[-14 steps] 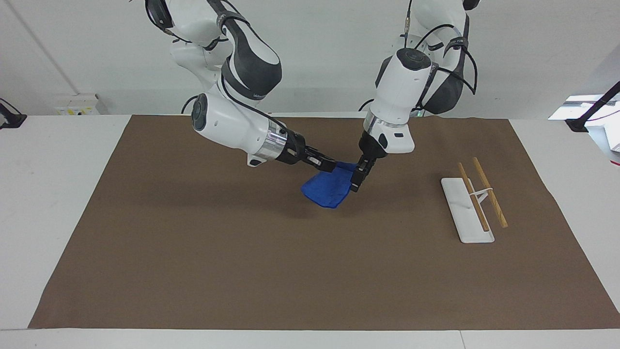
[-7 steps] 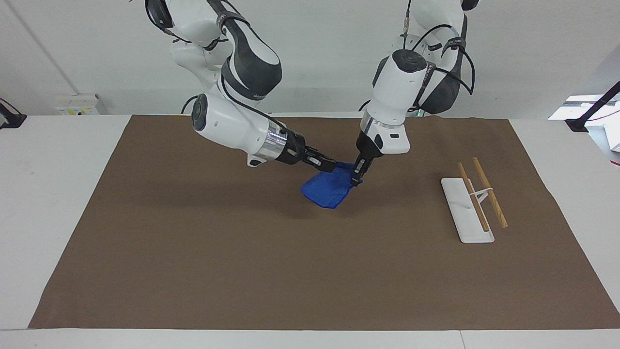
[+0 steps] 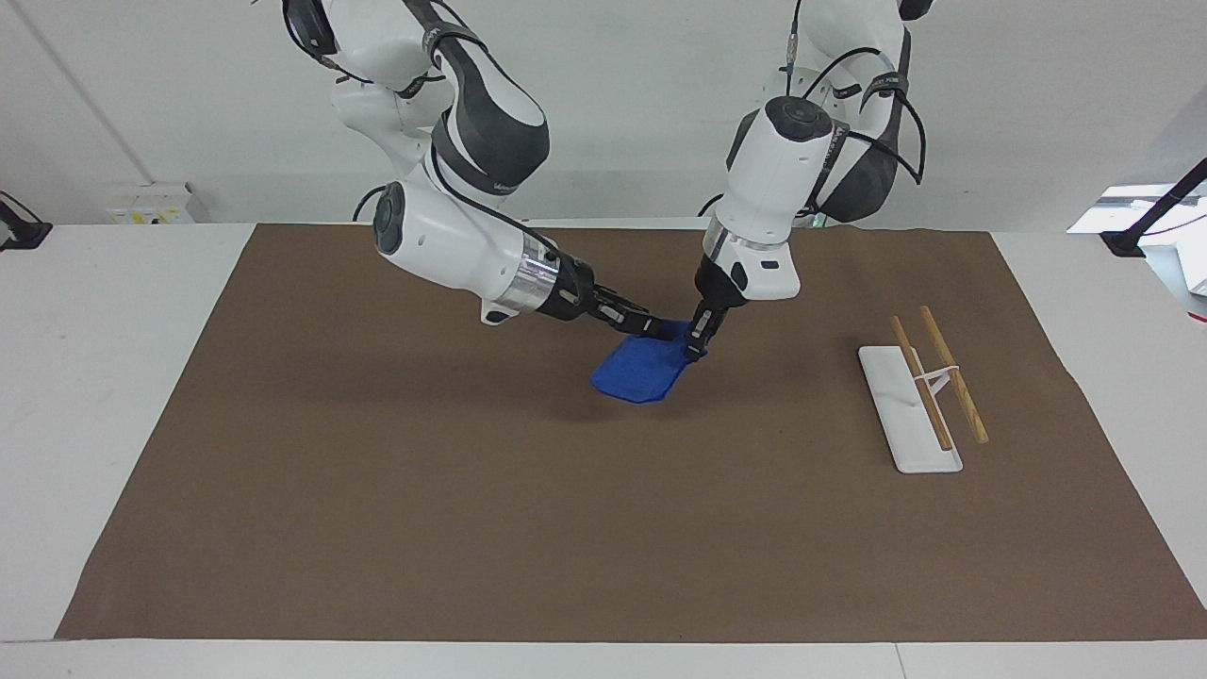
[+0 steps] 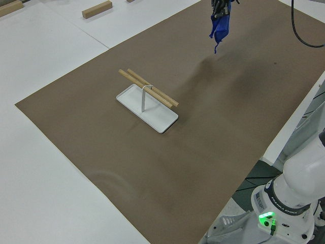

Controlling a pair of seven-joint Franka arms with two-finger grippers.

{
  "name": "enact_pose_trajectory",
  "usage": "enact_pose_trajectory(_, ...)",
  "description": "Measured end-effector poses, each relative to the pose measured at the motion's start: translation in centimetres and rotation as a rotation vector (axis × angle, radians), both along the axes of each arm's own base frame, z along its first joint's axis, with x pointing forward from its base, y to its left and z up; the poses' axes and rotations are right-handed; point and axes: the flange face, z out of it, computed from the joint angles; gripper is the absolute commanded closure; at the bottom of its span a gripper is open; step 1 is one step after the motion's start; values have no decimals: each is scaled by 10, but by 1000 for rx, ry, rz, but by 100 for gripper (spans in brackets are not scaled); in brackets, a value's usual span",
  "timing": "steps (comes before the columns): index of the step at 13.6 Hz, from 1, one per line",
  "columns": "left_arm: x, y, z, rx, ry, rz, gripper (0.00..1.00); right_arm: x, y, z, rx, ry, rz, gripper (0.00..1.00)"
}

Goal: Right arm passes towel to left arm to hang
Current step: 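Open the right gripper and withdraw it from the towel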

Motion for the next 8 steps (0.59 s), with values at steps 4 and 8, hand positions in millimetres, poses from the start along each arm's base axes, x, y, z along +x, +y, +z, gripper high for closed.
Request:
enact_pose_trajectory(4,3,6,-1,9,9,9,100,5,-31,-1,-222,-156,132,0)
enact_pose_trajectory(8,3,17,-4,122,9,-18,100,15,-144,10,-494,-339,477,0)
